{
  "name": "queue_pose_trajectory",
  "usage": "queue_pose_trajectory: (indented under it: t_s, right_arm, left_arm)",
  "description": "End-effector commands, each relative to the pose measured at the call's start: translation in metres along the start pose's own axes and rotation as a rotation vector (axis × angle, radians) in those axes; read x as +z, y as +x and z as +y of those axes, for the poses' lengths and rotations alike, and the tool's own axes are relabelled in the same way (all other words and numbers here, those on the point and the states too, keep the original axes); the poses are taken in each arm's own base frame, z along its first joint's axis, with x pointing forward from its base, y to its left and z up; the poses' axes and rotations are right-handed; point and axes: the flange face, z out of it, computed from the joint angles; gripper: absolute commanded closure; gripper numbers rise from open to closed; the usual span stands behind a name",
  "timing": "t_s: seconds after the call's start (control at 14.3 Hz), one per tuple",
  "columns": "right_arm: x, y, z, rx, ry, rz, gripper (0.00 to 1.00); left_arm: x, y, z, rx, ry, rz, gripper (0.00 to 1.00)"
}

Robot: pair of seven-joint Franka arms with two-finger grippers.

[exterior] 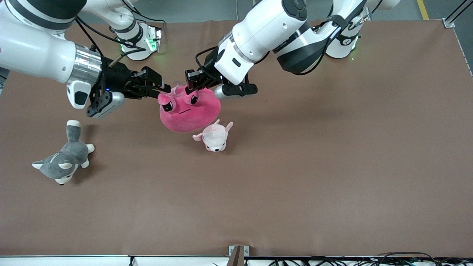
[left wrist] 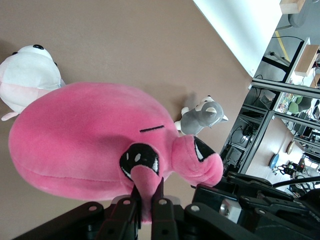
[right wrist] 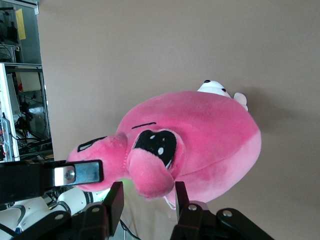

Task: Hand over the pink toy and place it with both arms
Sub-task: 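Grasp the plush with the right gripper while the left gripper releases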

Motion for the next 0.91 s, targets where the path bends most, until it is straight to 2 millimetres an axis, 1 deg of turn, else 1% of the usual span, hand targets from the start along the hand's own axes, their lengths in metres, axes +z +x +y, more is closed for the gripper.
queue_pose_trajectory:
  t_s: [0.0,0.14,0.28,0.35,0.49,0.63,0.7,0.77,0.84]
  right_arm:
    - [-0.010,0.004,-0.003,0.017,0.049,0.015,0.50]
    - [-0.008,0.010,0.000,0.007,0.041,0.044,0.49]
    - [0.001,0.017,0.003,0.015,0.041,0.046,0.49]
    - [0.002,0.018,0.001,0.011,0.040,0.058,0.49]
    - [0.014,0.021,-0.004,-0.001,0.032,0.064,0.49]
    - [0.019,0.021,-0.003,-0.014,-0.012,0.063,0.50]
    - [0.020,0.021,-0.002,-0.022,-0.037,0.062,0.60]
    - [0.024,0.019,-0.005,-0.034,-0.055,0.054,0.87]
    - [0.026,0.018,-0.007,-0.035,-0.057,0.048,1.00]
  left_arm:
    - [-0.003,-0.003,0.004,-0.017,-0.008,-0.003,1.00]
    - [-0.002,-0.004,0.004,-0.016,-0.008,-0.004,1.00]
    - [-0.003,-0.003,0.004,-0.017,-0.008,-0.003,1.00]
    - [-0.003,-0.003,0.004,-0.017,-0.008,-0.003,1.00]
    - [-0.002,-0.004,0.004,-0.016,-0.008,-0.004,1.00]
    - [-0.003,-0.003,0.004,-0.019,-0.009,-0.005,1.00]
    - [-0.003,-0.003,0.004,-0.019,-0.009,-0.005,1.00]
    - [-0.003,-0.003,0.004,-0.019,-0.009,-0.005,1.00]
    - [-0.003,-0.002,0.004,-0.019,-0.008,-0.003,1.00]
